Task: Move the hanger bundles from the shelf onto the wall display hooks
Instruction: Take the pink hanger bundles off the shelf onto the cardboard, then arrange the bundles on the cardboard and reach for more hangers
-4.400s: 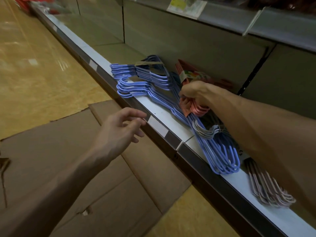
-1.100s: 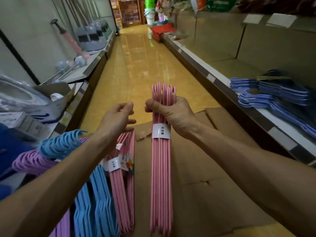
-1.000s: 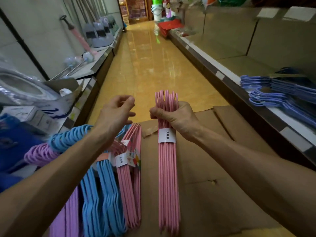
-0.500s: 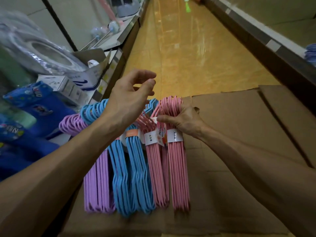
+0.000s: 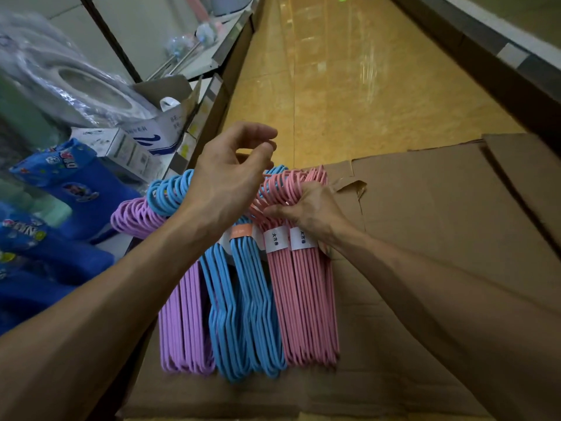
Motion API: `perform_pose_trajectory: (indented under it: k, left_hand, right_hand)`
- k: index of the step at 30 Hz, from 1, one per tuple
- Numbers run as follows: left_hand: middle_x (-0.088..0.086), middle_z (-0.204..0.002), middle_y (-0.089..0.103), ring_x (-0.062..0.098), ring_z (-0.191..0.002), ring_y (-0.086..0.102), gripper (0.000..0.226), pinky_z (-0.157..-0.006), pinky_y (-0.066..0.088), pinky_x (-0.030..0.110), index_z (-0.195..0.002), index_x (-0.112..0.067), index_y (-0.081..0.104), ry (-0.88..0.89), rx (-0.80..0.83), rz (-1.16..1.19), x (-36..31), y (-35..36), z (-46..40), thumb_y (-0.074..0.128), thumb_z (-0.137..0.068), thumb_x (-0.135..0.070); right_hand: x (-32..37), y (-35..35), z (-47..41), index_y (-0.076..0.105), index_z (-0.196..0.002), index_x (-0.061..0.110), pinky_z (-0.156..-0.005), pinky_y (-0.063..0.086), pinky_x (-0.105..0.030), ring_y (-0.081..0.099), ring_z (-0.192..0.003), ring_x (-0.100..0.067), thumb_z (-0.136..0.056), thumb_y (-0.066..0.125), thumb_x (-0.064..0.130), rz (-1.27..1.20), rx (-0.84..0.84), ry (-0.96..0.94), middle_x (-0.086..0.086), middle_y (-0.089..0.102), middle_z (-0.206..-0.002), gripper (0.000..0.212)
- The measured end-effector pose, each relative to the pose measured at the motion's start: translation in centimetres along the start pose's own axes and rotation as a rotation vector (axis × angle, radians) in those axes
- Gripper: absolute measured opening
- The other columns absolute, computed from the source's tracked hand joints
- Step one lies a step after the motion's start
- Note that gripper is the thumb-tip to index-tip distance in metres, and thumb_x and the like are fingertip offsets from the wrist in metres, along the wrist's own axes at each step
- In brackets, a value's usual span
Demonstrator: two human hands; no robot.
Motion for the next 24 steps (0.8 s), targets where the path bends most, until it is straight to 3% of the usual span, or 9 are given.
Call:
perform_pose_trajectory:
  k: [3,7,10,13,16,19,22,24]
  left_hand:
    - [-0.010,-0.112,0.066,0.001,-0.094,0.068,0.018,-0.088,0.059,0.034,-0.115,-0.029,0.062,0.015,0.001,0.005,-0.6,0.3,0.0,0.054,-0.101,-0.022]
    - [-0.011,-0.112,0.066,0.000,-0.094,0.068,0.018,-0.089,0.058,0.036,-0.115,-0.031,0.062,0.046,0.002,0.011,-1.6,0.5,0.2,0.054,-0.101,-0.022]
    - [-0.010,-0.115,0.065,-0.001,-0.096,0.067,0.020,-0.087,0.058,0.034,-0.118,-0.030,0.061,0.076,0.013,0.013,-2.4,0.8,0.3,0.053,-0.101,-0.024]
    - [-0.008,-0.114,0.066,0.001,-0.096,0.067,0.020,-0.084,0.057,0.031,-0.119,-0.029,0.061,0.103,0.038,0.041,-2.9,1.6,0.3,0.053,-0.101,-0.025]
    - [-0.007,-0.110,0.068,0.003,-0.093,0.069,0.018,-0.081,0.057,0.031,-0.115,-0.029,0.063,0.128,0.068,0.082,-3.5,2.8,0.0,0.056,-0.100,-0.026]
    - [-0.008,-0.104,0.071,0.006,-0.092,0.071,0.016,-0.079,0.056,0.034,-0.112,-0.032,0.065,0.155,0.104,0.117,-4.6,4.6,-0.7,0.057,-0.099,-0.028]
    - [-0.005,-0.094,0.073,0.015,-0.087,0.073,0.015,-0.075,0.056,0.036,-0.106,-0.031,0.067,0.180,0.140,0.198,-6.1,6.8,-1.1,0.057,-0.100,-0.022]
    - [-0.005,-0.094,0.072,0.015,-0.084,0.073,0.015,-0.072,0.056,0.034,-0.108,-0.031,0.067,0.193,0.196,0.209,-7.1,8.7,-1.0,0.056,-0.100,-0.023]
  right_hand:
    - [0.4,-0.1,0.2,0.070,-0.111,0.015,-0.076,0.061,-0.025,0.071,-0.085,-0.006,-0.073,0.086,0.024,0.065,-0.010,0.029,0.002,0.074,-0.095,0.042]
    - [1.3,-1.1,0.8,0.068,-0.116,0.016,-0.059,0.052,-0.010,0.069,-0.079,0.001,-0.076,0.085,0.020,0.074,0.027,0.027,0.006,0.071,-0.094,0.044]
    - [2.4,-2.6,1.8,0.065,-0.122,0.016,-0.059,0.046,-0.007,0.063,-0.086,0.003,-0.080,0.082,0.024,0.172,0.058,0.016,0.010,0.068,-0.104,0.046]
    - [3.2,-4.7,3.6,0.066,-0.112,0.021,-0.069,0.043,-0.010,0.056,-0.088,0.006,-0.079,0.082,0.030,0.252,0.046,0.007,0.019,0.061,-0.097,0.037]
    - [3.7,-7.4,5.6,0.068,-0.109,0.017,-0.080,0.056,-0.023,0.064,-0.091,-0.003,-0.079,0.083,0.028,0.279,0.047,0.012,0.007,0.069,-0.100,0.036]
    - [4.2,-10.8,8.1,0.069,-0.105,0.020,-0.067,0.052,-0.010,0.063,-0.079,0.007,-0.085,0.077,0.031,0.348,0.040,0.011,0.014,0.066,-0.087,0.024]
    - [4.4,-14.8,10.7,0.071,-0.104,0.022,-0.065,0.050,-0.012,0.064,-0.082,0.001,-0.088,0.072,0.038,0.472,-0.041,0.041,0.012,0.068,-0.087,0.022]
    - [4.4,-17.4,12.7,0.070,-0.102,0.024,-0.060,0.045,-0.005,0.061,-0.079,0.009,-0.090,0.069,0.039,0.513,-0.074,0.060,0.016,0.066,-0.084,0.019]
Point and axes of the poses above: each hand's wrist, its own z-axis away from the middle knuckle, its own y-axis out of the palm, x = y × z, the point moved 4 cm from there along -z, towards the middle knuckle
